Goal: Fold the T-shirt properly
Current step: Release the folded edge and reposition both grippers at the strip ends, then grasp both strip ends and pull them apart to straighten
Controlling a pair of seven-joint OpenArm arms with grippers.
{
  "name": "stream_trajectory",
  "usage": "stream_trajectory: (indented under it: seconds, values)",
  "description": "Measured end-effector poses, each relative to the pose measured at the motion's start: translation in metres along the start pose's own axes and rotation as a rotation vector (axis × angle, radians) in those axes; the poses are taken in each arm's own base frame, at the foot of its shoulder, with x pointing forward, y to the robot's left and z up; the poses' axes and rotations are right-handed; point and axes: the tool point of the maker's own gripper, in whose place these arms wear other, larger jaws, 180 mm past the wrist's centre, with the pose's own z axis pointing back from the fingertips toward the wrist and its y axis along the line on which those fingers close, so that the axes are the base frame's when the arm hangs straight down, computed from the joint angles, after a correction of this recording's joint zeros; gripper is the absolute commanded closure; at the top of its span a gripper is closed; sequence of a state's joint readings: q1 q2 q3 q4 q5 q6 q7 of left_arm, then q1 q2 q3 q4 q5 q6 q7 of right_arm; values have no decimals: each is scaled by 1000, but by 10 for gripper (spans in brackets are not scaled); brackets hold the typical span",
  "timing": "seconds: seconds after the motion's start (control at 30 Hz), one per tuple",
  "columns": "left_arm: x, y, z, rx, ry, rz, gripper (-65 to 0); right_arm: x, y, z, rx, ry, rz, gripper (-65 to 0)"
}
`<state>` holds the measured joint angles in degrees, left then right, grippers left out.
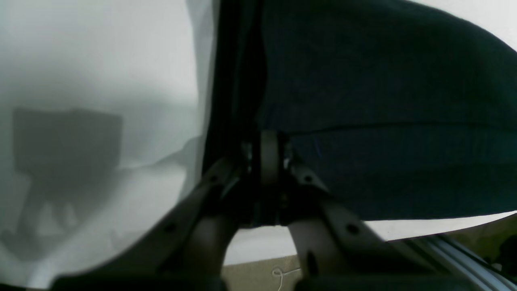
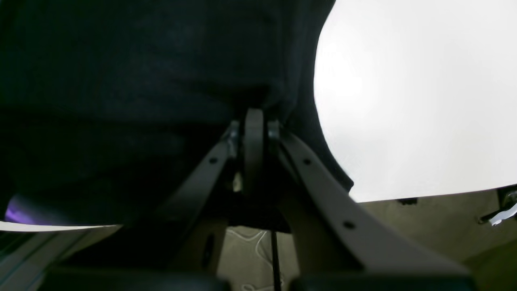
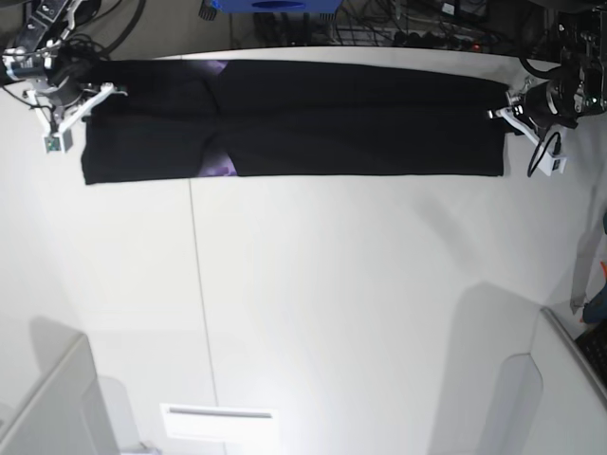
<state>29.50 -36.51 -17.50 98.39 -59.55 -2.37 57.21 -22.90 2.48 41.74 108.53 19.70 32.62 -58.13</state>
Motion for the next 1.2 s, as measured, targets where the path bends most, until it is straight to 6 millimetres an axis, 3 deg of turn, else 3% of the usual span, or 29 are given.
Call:
stream_trajectory:
  seconds: [0.17,0.27,0.37,0.53,0.6,0.67,0.77,0.83,0.87,0.9,0.93,0.97,1.07,1.2]
  values:
    - [4,-11,4,-17,-18,-33,0,2,-4,1,-9,-5,7,-2]
    - [8,-14,7,-21,-32,-44,0,2,-4,1,-10,-3,7,-114]
    - [8,-14,7,-19,-32,-43,0,0,-4,1,-10,0,7,-149]
    - [13,-19,15,-21,-55,-54,-202,-2,-9,6,-26,3,4,-153]
    - [25,-21,35,-16,-121,-70,-291,6,-18,16,-65,-32,3,-150]
    - [40,-24,56,-23,-210,-54,-341,16,-23,26,-91,-73,13,-149]
    - [52,-30,72,-121,-294,62,-286,20,-18,26,-80,-84,35,-146]
    - [48,-26,67,-121,-281,90,-137,23,-2,23,-19,-95,129,-140]
    - [44,-27,61,-116,-271,91,-21,24,5,20,2,-102,152,-114]
    - [41,-33,53,-126,-254,86,0,25,15,18,27,-105,148,-75]
    - [37,-37,44,-118,-236,67,0,26,24,15,48,-109,146,-17]
    - [31,-44,35,-118,-215,52,0,27,33,11,74,-106,153,0]
    - [18,-44,16,-39,-192,1,0,22,42,-4,120,-65,151,0]
    - [3,-35,0,70,-167,-27,0,-6,45,-26,167,30,99,0]
